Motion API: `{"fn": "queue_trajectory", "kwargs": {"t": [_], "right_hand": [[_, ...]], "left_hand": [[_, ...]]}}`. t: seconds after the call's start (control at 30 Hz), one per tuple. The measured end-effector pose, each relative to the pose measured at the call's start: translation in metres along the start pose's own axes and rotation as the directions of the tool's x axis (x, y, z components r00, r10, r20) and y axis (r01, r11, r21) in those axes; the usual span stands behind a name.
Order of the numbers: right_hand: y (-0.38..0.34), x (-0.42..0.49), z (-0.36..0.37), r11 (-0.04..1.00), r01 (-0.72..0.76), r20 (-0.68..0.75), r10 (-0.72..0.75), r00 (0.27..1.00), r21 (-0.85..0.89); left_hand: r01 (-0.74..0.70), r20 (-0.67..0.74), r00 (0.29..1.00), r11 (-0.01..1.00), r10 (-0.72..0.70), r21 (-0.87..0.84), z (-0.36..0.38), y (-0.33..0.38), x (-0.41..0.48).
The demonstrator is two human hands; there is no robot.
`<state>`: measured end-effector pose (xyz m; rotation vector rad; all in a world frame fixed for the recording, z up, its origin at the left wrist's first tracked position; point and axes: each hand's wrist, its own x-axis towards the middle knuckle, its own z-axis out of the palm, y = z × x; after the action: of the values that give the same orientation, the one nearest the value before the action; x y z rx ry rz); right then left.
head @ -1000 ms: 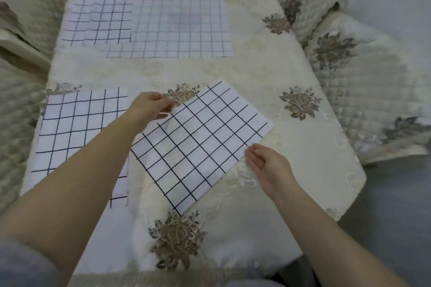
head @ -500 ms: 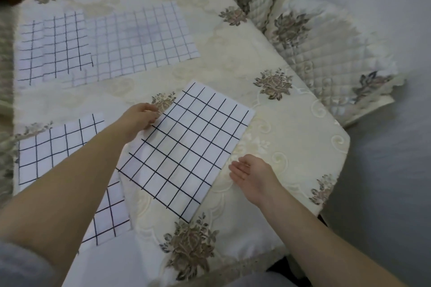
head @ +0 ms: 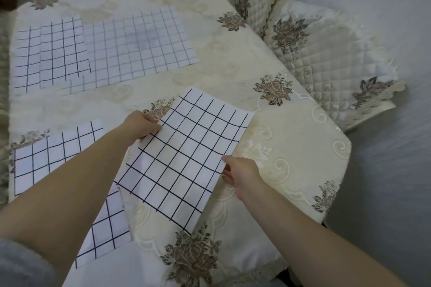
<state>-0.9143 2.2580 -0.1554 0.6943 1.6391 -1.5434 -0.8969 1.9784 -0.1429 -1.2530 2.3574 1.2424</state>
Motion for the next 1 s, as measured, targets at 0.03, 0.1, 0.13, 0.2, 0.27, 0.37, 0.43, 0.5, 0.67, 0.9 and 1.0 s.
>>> {"fn": "queue_trajectory", "kwargs": {"t": [0.03, 0.1, 0.13, 0.2, 0.27, 0.37, 0.43, 0.5, 0.67, 0.9, 1.0], "right_hand": [[-0.001, 0.001, 0.002, 1.000, 0.016, -0.007, -0.016, 1.000, -0.022], [-0.003, 0.005, 0.004, 0.995, 0.050, -0.019, -0.051, 0.999, -0.081], [-0.003, 0.008, 0.004, 0.992, 0.071, -0.012, -0.073, 0.997, -0.101], [-0.002, 0.023, 0.003, 0.987, 0.107, -0.005, -0.109, 0.994, -0.123], [-0.009, 0.022, 0.003, 0.984, 0.114, -0.016, -0.117, 0.993, -0.134], [-0.019, 0.020, 0.001, 0.986, 0.109, -0.027, -0.113, 0.993, -0.126], [-0.024, 0.023, -0.003, 0.984, 0.123, -0.042, -0.130, 0.991, -0.132], [-0.032, 0.023, -0.006, 0.975, 0.151, -0.072, -0.165, 0.984, -0.161], [-0.057, 0.026, -0.011, 0.951, 0.222, -0.050, -0.237, 0.970, -0.216], [-0.098, 0.057, -0.027, 0.925, 0.274, 0.013, -0.281, 0.960, -0.265], [-0.119, 0.075, -0.041, 0.921, 0.257, 0.055, -0.252, 0.966, -0.292]], "left_hand": [[0.002, -0.018, 1.000, 1.000, -0.002, -0.023, 0.000, -0.001, 0.001], [0.017, -0.019, 1.000, 0.997, -0.019, -0.077, 0.000, -0.003, 0.002], [0.029, -0.014, 0.999, 0.994, -0.030, -0.103, 0.000, -0.004, 0.001], [0.051, -0.005, 0.999, 0.986, -0.052, -0.157, 0.001, -0.006, 0.000], [0.073, -0.013, 0.997, 0.973, -0.078, -0.220, 0.001, -0.011, -0.002], [0.116, 0.011, 0.993, 0.945, -0.118, -0.305, 0.004, -0.017, -0.010], [0.156, 0.034, 0.987, 0.922, -0.154, -0.354, 0.008, -0.020, -0.018], [0.194, 0.052, 0.981, 0.897, -0.189, -0.396, 0.015, -0.023, -0.026], [0.238, 0.046, 0.967, 0.825, -0.251, -0.512, 0.041, -0.022, -0.049], [0.222, -0.018, 0.947, 0.696, -0.320, -0.683, 0.077, 0.001, -0.059], [0.226, -0.031, 0.930, 0.634, -0.367, -0.739, 0.094, 0.020, -0.060]]}}
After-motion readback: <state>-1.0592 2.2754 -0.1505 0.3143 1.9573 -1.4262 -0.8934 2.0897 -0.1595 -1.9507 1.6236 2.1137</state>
